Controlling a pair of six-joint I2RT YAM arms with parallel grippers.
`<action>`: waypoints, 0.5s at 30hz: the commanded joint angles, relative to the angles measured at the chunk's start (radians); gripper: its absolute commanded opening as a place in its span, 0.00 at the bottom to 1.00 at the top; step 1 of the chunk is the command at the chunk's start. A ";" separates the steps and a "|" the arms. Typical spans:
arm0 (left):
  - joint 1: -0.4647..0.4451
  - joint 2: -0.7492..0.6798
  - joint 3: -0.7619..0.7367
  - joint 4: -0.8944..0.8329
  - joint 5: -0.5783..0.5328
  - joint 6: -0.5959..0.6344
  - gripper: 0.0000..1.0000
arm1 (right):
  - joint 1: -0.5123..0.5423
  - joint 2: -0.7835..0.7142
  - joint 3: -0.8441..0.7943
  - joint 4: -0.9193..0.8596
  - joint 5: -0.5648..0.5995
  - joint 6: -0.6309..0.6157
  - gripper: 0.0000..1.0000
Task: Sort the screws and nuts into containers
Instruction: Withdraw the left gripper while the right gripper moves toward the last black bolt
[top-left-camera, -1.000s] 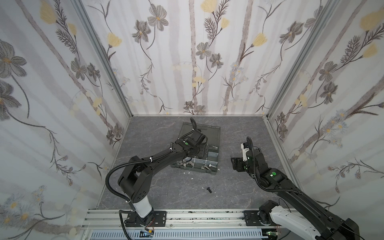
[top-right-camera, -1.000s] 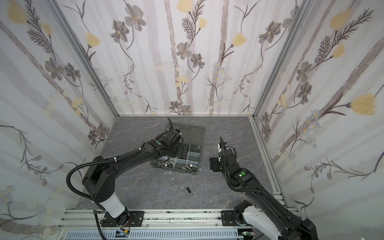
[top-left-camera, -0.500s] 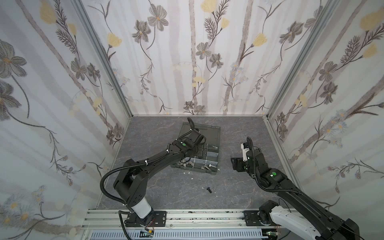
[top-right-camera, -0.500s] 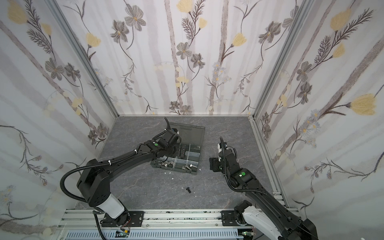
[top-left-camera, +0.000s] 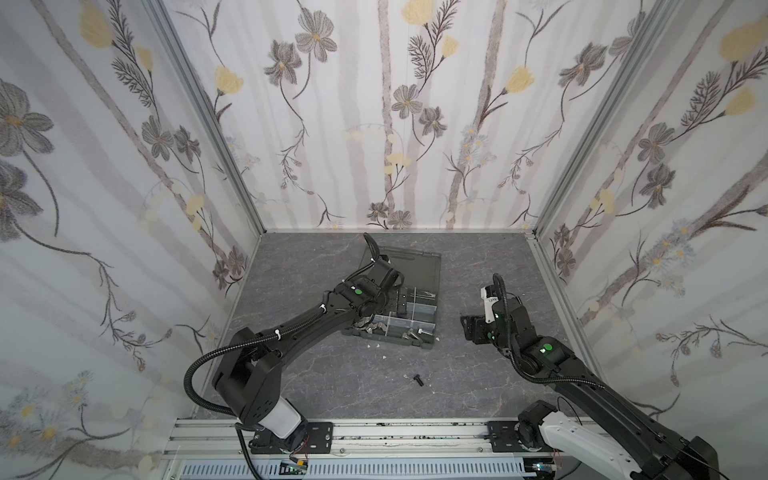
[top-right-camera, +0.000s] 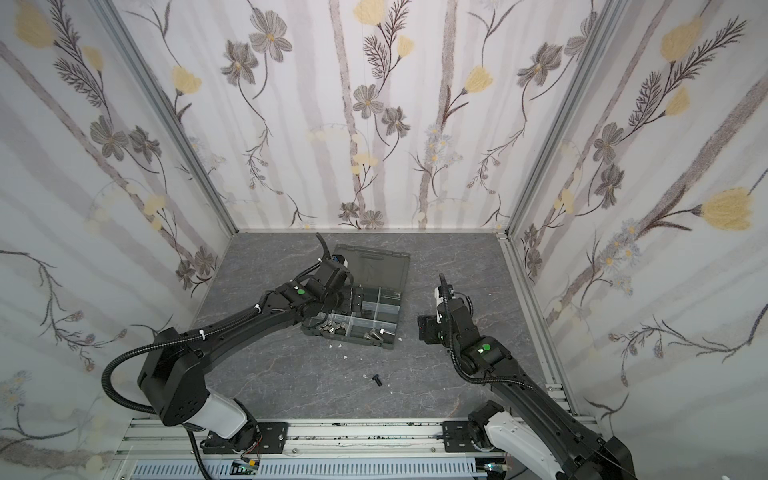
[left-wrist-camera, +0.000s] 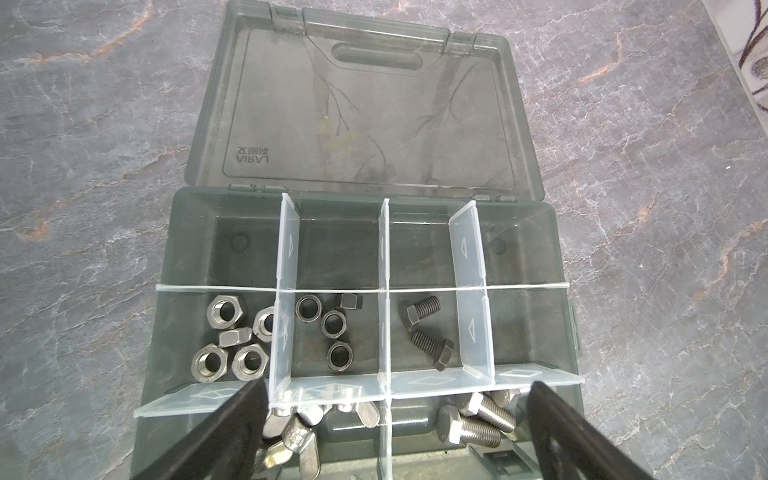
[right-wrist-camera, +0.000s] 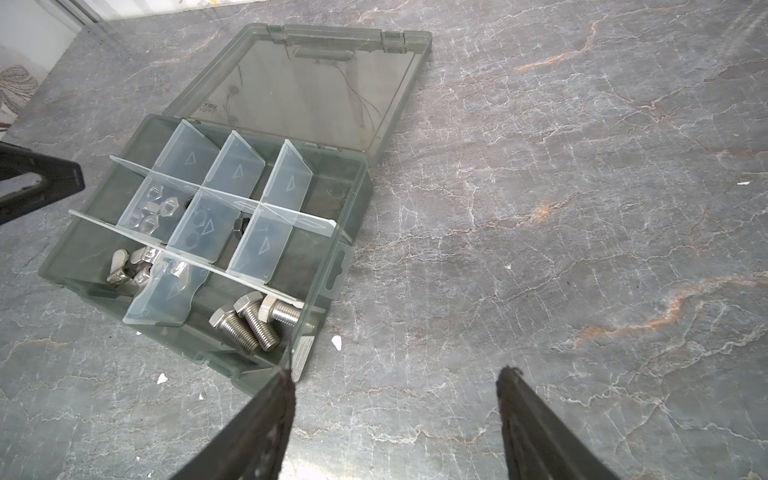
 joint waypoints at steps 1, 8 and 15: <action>0.004 -0.022 -0.013 0.001 -0.034 -0.020 1.00 | 0.001 0.011 0.000 0.036 -0.020 0.011 0.76; 0.016 -0.059 -0.040 0.002 -0.051 -0.031 1.00 | 0.006 0.046 -0.003 0.048 -0.061 0.026 0.75; 0.024 -0.079 -0.067 0.005 -0.071 -0.047 1.00 | 0.065 0.073 -0.046 0.096 -0.094 0.068 0.73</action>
